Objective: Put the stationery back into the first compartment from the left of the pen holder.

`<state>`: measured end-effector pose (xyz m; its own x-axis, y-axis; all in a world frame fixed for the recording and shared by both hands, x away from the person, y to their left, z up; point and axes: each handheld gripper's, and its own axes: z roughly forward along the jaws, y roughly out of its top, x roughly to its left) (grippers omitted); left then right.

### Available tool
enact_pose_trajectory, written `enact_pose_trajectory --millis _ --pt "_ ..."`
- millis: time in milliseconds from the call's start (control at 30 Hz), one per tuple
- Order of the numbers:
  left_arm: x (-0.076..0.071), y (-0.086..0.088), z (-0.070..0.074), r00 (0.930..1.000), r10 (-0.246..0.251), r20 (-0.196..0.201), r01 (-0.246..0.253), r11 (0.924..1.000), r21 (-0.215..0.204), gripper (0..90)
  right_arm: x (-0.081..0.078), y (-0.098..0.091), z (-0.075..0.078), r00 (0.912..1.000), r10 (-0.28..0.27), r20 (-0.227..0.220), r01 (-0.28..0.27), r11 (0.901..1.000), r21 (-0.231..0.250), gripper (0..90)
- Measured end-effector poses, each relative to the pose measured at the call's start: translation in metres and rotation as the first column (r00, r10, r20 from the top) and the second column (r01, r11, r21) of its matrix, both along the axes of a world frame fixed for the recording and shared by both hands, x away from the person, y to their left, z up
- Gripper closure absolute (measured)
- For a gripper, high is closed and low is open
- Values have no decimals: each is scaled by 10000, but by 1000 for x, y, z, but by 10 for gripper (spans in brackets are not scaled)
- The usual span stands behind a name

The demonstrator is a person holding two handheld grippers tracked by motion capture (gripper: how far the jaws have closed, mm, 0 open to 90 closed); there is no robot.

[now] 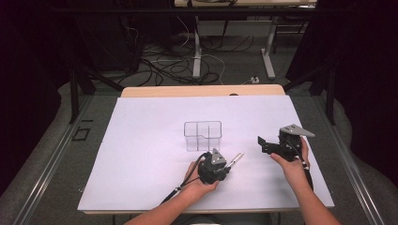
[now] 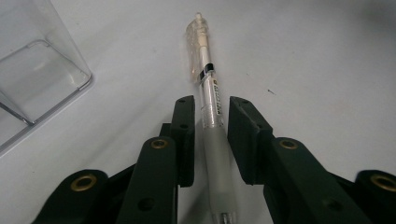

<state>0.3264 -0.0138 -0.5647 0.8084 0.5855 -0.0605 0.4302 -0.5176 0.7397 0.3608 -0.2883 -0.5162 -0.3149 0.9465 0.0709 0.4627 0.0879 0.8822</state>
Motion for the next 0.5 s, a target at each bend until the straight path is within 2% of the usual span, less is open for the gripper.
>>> enact_pose_trajectory --millis 100,200,500 --pt "-1 -1 0 10000 8 -51 -9 10000 -76 758 0 0 0 10000 -5 7 5 10000 8 67" --pt "-2 -2 0 10000 -35 86 35 10000 22 783 0 0 0 10000 34 -51 -34 10000 33 68" --pt "-1 -1 0 9999 56 -85 -57 9999 -107 792 0 0 0 10000 8 -84 -8 10000 41 69"
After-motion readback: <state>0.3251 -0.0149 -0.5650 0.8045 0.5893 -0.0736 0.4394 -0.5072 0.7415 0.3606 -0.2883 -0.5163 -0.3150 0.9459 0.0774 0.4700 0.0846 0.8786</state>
